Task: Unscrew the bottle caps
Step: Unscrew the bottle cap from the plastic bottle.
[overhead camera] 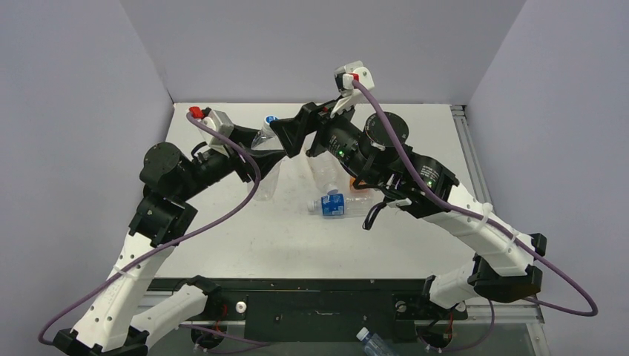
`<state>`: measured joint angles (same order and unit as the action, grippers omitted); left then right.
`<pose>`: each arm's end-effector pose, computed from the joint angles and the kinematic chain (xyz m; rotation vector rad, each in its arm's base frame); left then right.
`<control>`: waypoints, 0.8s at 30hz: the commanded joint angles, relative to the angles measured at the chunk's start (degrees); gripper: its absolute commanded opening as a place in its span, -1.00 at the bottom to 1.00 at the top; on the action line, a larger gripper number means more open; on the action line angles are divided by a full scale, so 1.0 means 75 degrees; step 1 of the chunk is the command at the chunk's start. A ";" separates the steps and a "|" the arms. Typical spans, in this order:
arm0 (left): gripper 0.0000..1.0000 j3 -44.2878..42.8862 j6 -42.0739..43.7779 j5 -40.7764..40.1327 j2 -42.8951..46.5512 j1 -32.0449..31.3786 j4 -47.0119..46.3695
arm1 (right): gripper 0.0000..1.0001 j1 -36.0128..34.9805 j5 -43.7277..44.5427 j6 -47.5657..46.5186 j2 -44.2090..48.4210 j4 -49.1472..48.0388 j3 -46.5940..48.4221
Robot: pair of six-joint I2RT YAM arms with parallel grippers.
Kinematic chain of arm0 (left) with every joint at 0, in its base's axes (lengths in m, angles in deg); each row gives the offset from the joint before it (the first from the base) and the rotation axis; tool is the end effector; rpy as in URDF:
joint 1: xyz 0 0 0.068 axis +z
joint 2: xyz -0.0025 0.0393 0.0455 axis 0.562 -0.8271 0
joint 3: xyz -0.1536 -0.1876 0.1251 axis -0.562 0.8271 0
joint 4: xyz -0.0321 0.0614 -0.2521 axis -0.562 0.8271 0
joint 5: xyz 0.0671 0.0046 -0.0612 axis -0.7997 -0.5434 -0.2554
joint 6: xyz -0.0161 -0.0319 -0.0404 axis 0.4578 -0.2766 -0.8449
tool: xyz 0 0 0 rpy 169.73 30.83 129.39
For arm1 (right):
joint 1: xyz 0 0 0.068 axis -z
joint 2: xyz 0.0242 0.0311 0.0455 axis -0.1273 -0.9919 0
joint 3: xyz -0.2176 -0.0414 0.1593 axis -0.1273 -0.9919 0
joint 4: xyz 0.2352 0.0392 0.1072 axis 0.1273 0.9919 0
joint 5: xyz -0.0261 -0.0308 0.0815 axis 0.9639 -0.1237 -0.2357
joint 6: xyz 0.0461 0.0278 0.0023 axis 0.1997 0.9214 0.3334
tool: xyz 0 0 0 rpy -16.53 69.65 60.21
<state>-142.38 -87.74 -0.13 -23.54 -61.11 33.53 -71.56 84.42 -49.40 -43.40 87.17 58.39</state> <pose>0.1503 -0.0957 0.4681 0.6415 1.3285 -0.8734 0.1285 0.2461 0.5445 -0.3907 1.5337 0.9851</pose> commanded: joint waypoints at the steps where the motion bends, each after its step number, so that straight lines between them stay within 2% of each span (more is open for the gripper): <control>1: -1.00 -0.0009 0.0054 -0.0174 0.0078 -0.0020 -0.0129 | 0.32 -0.0082 -0.0297 -0.0036 -0.0440 0.0046 0.0882; 8: -1.00 0.0009 -0.0113 -0.0039 0.0076 -0.0020 -0.0254 | 0.26 -0.0082 -0.0602 0.0019 -0.1035 0.0258 0.1432; 15: -1.00 -0.0012 -0.0232 0.0046 0.0088 -0.0020 -0.0336 | 0.06 -0.0034 -0.0572 0.0042 -0.1270 0.0451 0.1609; 24: -1.00 -0.0033 -0.0331 0.0225 0.0085 -0.0031 -0.0410 | -0.36 0.0101 -0.0758 0.0148 -0.1126 0.0125 0.1306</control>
<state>-141.83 -89.07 -0.13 -23.47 -61.11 33.33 -71.36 80.13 -49.05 -53.61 91.43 67.92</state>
